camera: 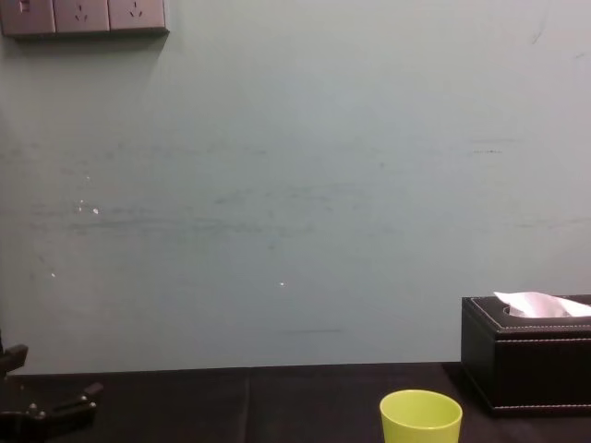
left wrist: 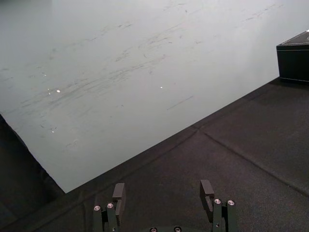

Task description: Stack the three plastic cups sequentially using one hand.

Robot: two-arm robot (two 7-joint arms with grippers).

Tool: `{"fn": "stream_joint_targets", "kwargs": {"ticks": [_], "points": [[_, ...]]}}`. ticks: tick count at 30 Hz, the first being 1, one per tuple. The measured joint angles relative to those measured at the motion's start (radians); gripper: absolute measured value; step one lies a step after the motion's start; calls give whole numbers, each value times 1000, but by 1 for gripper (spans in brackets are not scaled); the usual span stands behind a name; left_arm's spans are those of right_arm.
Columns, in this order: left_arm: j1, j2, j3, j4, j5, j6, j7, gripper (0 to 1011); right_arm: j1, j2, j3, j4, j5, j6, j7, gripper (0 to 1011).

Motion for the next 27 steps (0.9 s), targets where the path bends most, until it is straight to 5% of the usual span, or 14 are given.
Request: {"fn": "stream_joint_targets", "kwargs": {"ticks": [27], "points": [[0,0,0,0,0,0,0,1011,109,-80,-51,98,-1,48,39,1003]]}}
